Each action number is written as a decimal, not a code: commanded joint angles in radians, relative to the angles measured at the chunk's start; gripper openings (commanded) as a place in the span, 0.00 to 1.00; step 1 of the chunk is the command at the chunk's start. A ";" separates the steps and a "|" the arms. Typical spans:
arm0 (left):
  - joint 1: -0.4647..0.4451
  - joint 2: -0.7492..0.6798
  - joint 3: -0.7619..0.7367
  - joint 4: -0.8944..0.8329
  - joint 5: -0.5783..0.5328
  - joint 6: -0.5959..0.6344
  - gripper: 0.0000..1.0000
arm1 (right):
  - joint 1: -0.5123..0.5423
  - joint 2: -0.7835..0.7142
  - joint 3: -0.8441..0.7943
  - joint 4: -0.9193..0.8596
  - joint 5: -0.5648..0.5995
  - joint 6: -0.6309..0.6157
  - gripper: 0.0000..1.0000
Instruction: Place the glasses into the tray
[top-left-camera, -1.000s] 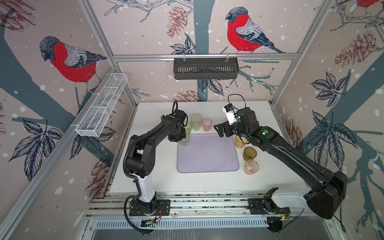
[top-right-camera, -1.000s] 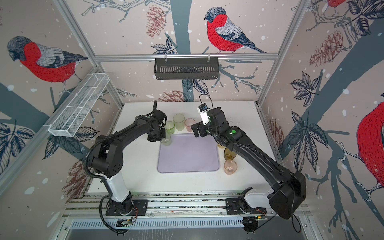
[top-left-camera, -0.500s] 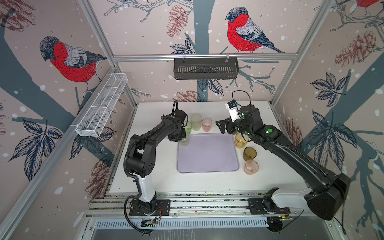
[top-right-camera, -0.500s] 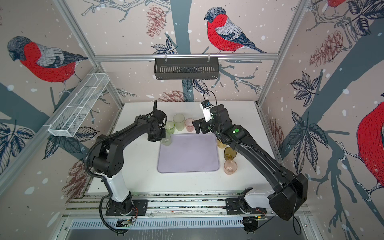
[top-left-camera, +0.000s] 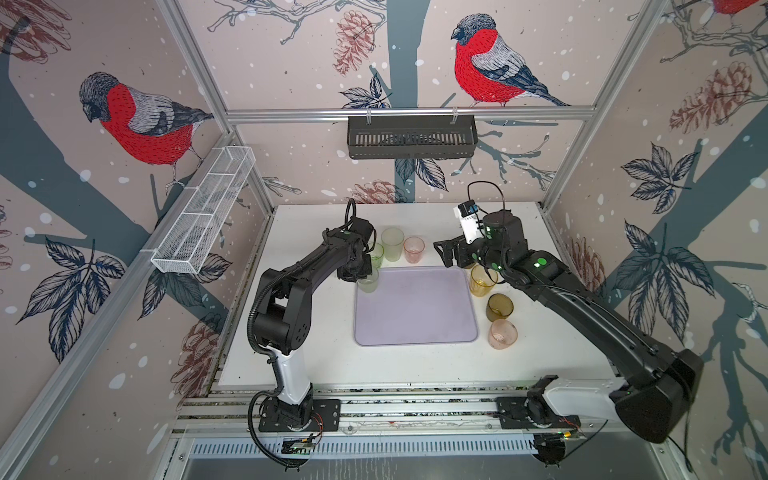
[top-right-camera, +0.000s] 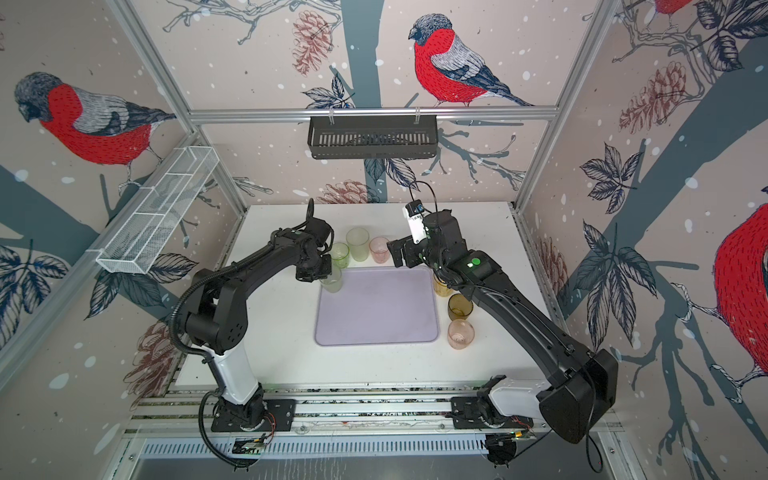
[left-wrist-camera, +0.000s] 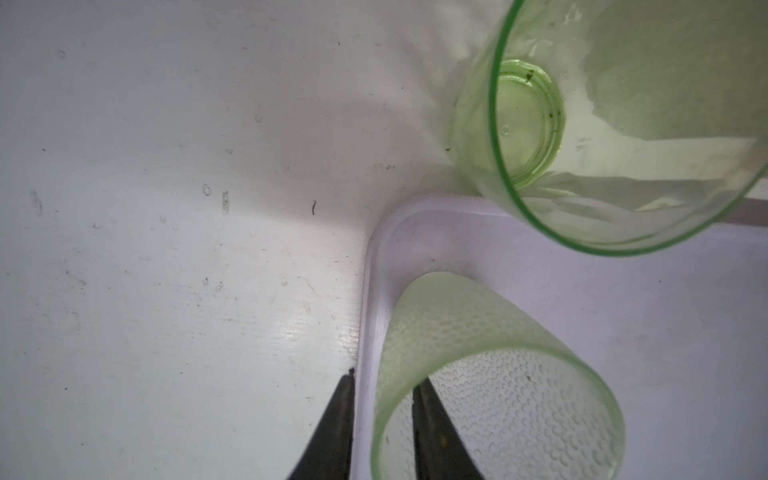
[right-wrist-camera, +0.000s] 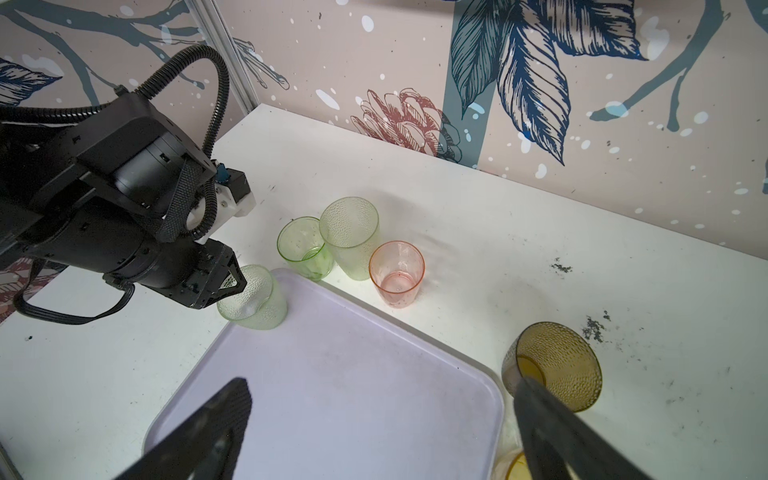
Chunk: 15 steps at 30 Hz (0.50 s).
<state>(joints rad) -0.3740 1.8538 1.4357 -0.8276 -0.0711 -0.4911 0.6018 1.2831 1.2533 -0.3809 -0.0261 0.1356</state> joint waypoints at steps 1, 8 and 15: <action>-0.002 -0.017 0.020 -0.037 0.002 -0.002 0.32 | -0.002 -0.005 -0.001 0.028 -0.002 0.019 1.00; -0.001 -0.033 0.077 -0.077 -0.012 0.001 0.42 | -0.003 -0.002 0.004 0.027 -0.002 0.021 1.00; 0.005 -0.011 0.172 -0.114 -0.012 0.016 0.53 | 0.000 0.004 0.008 0.014 -0.004 0.007 1.00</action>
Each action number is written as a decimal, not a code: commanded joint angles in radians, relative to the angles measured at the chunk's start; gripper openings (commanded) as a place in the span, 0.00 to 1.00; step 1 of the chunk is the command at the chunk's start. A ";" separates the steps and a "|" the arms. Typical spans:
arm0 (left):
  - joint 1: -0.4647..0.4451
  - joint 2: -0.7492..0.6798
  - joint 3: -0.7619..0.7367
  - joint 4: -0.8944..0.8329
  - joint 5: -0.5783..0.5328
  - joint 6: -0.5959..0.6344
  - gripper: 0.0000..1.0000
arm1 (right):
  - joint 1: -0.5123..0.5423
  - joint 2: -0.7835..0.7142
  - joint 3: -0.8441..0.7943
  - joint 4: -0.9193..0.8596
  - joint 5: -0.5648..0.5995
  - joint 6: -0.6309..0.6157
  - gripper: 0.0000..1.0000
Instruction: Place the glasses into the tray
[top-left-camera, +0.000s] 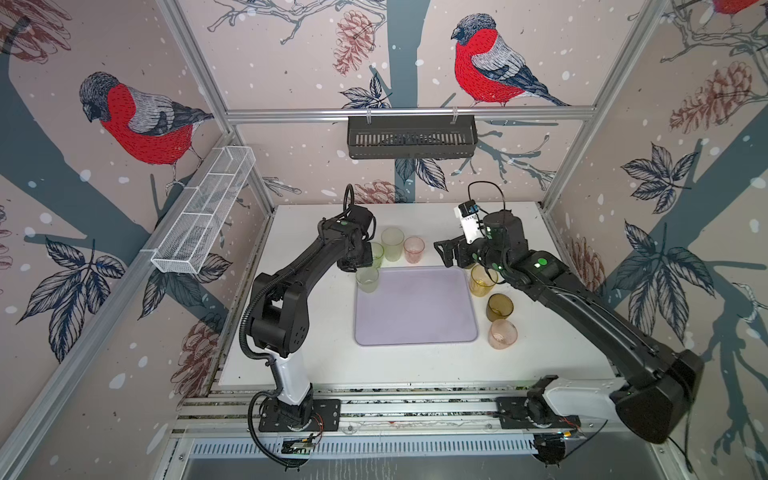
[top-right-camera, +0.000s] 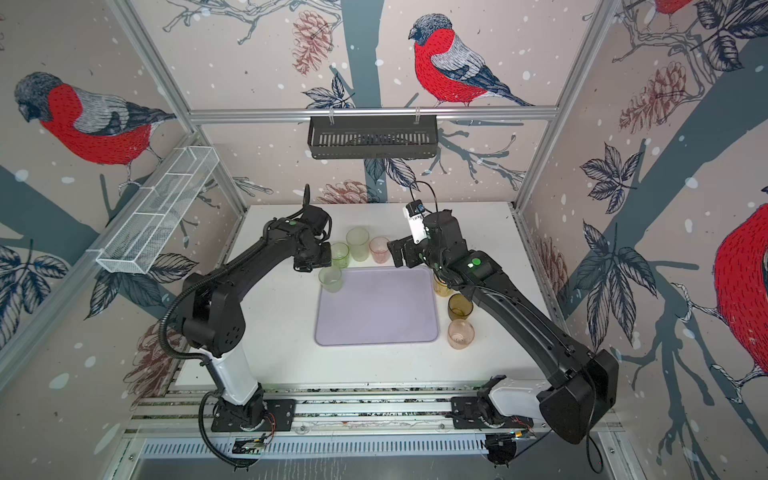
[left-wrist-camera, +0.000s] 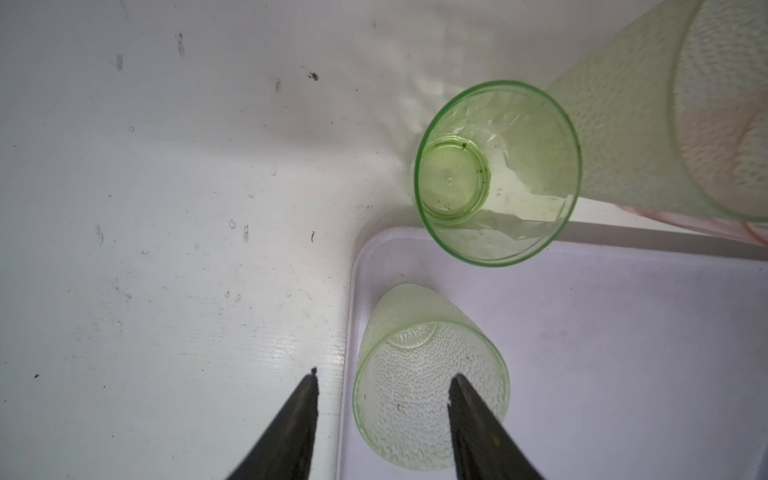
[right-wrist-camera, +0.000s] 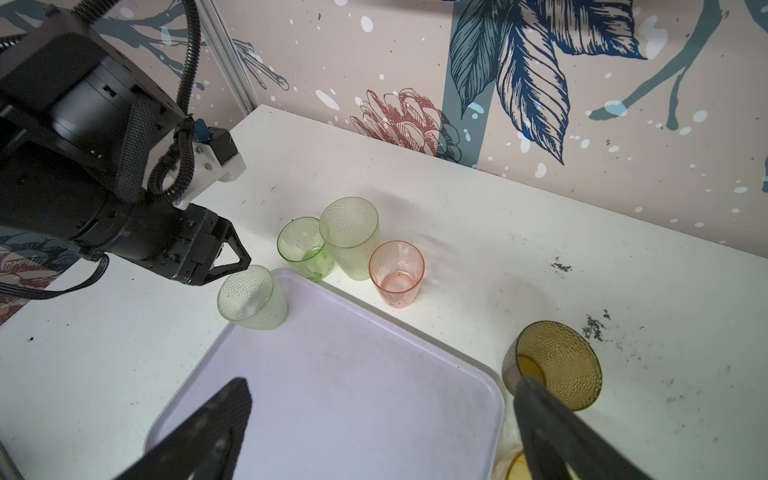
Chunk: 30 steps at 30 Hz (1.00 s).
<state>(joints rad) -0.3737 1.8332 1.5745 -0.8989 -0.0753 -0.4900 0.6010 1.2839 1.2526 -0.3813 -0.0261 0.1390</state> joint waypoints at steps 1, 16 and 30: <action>0.007 0.015 0.046 -0.047 -0.003 0.015 0.54 | 0.001 0.003 0.007 0.015 -0.007 -0.005 1.00; 0.058 0.109 0.244 -0.045 0.086 0.027 0.78 | 0.049 0.058 0.012 0.007 -0.232 -0.268 1.00; 0.099 0.178 0.241 -0.005 0.138 0.069 0.74 | 0.149 0.167 0.057 0.012 -0.226 -0.193 0.99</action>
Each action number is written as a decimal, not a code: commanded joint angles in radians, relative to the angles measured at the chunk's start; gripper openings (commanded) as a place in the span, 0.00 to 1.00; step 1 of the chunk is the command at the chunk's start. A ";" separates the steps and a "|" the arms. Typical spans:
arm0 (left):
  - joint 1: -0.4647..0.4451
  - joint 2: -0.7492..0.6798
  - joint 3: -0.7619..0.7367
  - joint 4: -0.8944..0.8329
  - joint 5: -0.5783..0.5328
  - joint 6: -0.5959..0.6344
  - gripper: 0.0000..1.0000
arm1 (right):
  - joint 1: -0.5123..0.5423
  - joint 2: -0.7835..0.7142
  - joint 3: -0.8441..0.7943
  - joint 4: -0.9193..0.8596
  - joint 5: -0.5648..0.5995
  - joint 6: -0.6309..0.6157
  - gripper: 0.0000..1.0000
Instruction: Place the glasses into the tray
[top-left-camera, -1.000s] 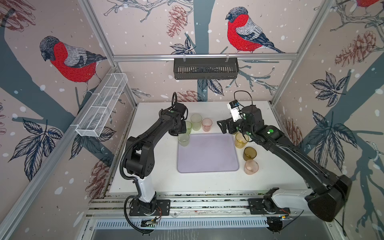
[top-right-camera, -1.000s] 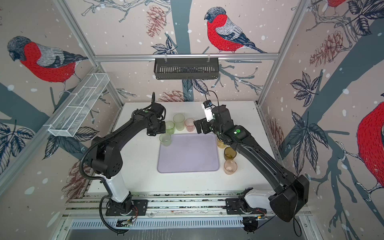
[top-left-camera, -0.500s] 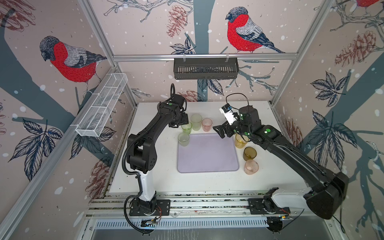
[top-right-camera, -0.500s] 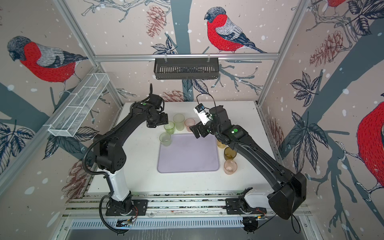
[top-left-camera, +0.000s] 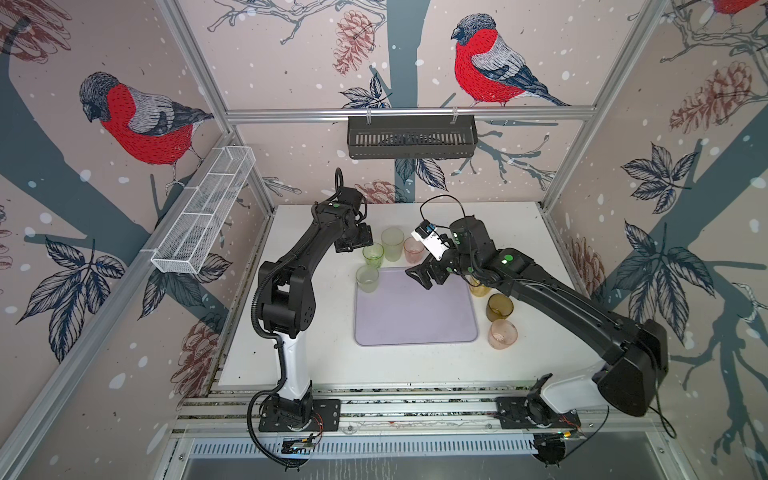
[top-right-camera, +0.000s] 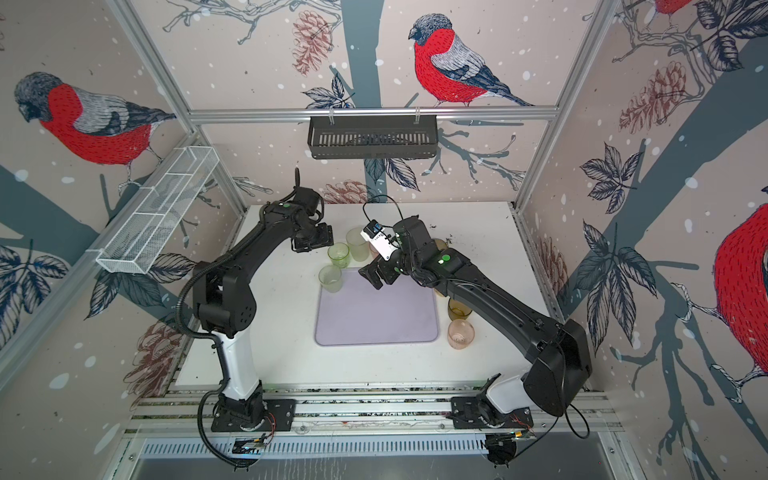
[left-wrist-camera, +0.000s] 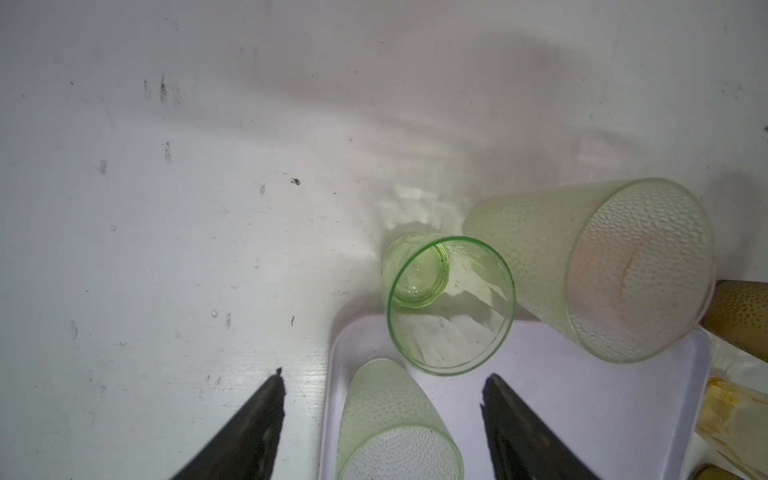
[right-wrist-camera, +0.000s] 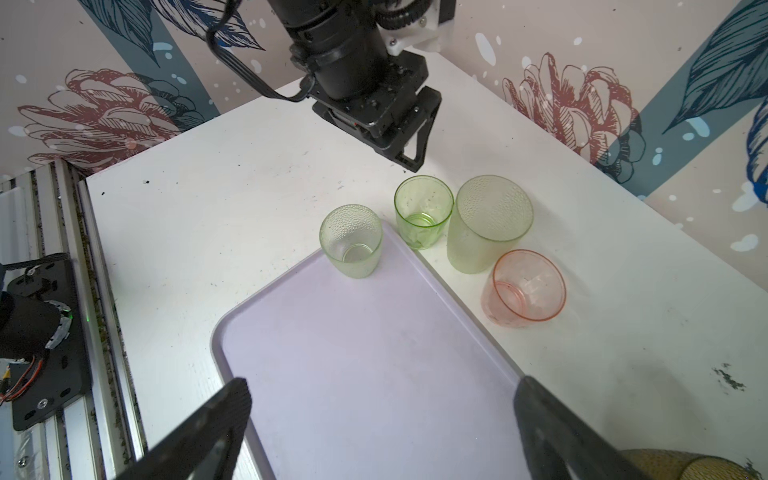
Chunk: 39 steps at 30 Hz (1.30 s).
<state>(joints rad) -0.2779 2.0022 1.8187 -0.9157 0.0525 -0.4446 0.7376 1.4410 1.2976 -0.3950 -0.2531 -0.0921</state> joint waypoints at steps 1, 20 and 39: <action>0.003 0.012 -0.006 0.016 0.012 0.027 0.73 | 0.017 0.015 0.017 0.022 0.007 0.043 1.00; 0.002 0.101 0.017 0.029 -0.011 0.055 0.46 | 0.048 0.032 0.023 0.015 0.055 0.052 1.00; -0.008 0.174 0.096 0.009 -0.014 0.055 0.27 | 0.042 0.028 0.014 0.021 0.061 0.055 1.00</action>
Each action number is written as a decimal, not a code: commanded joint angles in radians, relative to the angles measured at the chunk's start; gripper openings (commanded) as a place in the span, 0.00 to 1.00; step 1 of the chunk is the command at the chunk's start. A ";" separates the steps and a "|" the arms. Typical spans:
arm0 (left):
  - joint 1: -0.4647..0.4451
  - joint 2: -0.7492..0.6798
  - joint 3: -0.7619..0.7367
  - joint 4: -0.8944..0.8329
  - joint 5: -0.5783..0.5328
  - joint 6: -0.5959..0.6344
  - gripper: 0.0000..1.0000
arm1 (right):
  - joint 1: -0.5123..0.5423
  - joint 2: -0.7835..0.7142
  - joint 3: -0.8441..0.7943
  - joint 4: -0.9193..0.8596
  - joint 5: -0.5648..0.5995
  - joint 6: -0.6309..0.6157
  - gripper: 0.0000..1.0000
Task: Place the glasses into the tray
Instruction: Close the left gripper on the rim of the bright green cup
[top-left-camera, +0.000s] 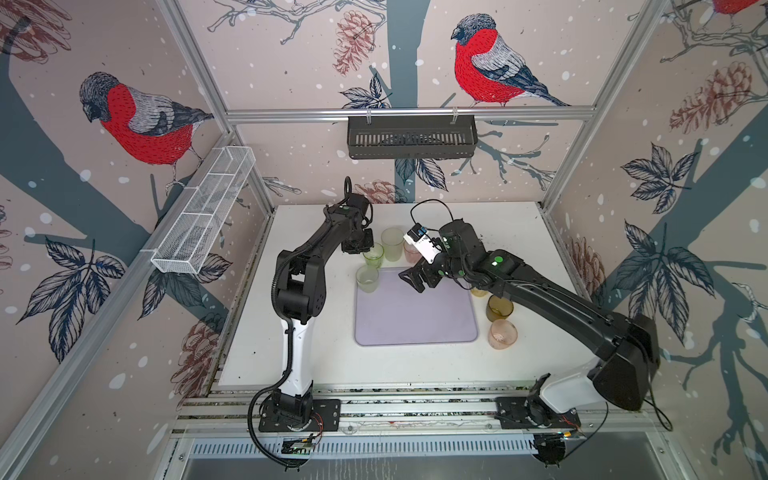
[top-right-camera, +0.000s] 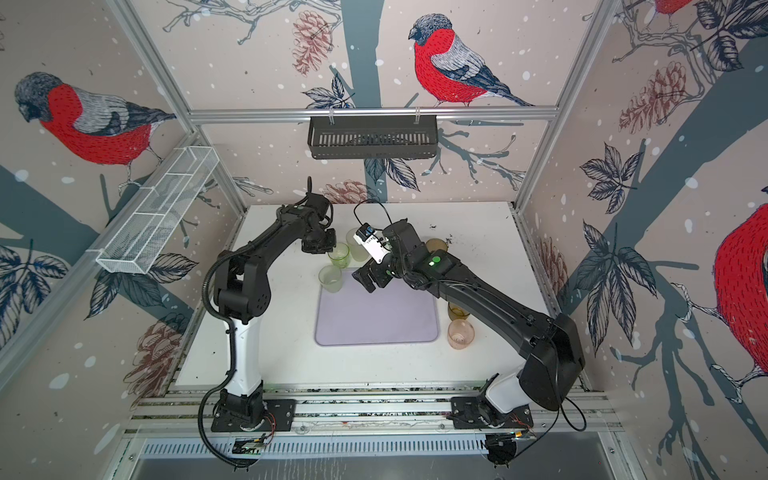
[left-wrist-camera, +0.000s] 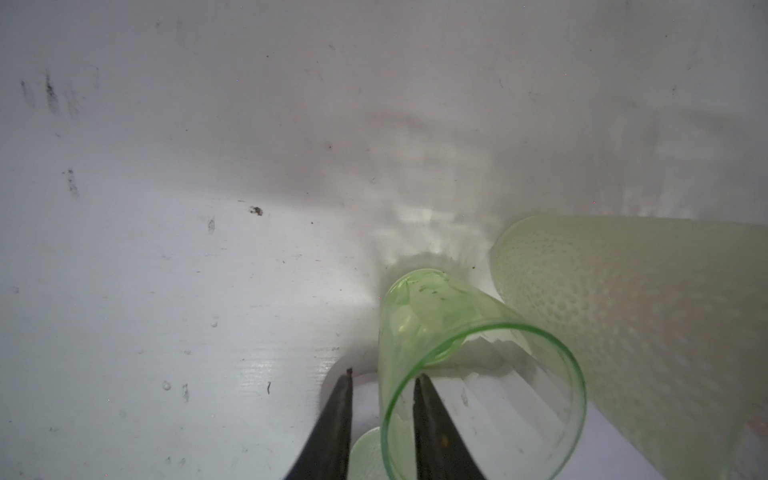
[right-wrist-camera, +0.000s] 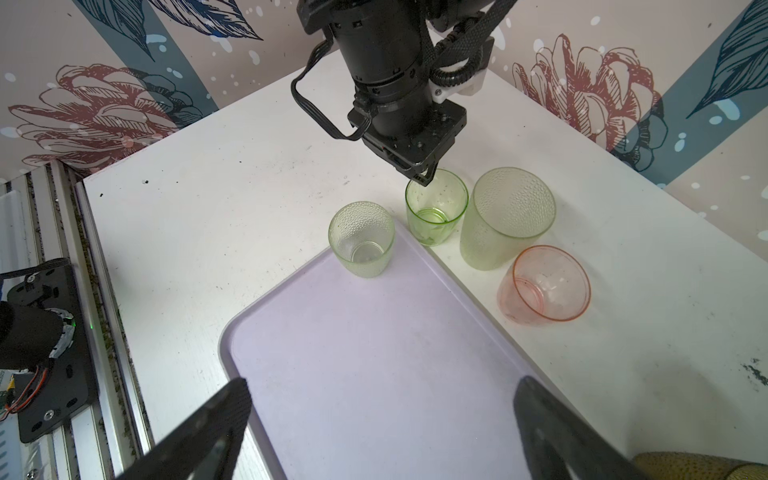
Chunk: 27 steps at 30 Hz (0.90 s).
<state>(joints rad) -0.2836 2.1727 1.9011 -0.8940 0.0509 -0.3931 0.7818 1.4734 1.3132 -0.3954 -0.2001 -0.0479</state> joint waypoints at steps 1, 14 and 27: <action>-0.002 0.006 0.016 -0.014 -0.015 0.002 0.26 | -0.001 -0.004 -0.002 0.021 0.008 0.011 1.00; -0.003 0.022 0.027 -0.025 -0.027 0.012 0.20 | -0.005 0.005 0.008 0.026 -0.001 0.011 1.00; -0.002 0.026 0.032 -0.028 -0.028 0.013 0.17 | -0.010 0.004 0.008 0.028 -0.005 0.013 1.00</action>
<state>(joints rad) -0.2852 2.1975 1.9240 -0.9012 0.0395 -0.3862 0.7715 1.4776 1.3144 -0.3912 -0.2012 -0.0479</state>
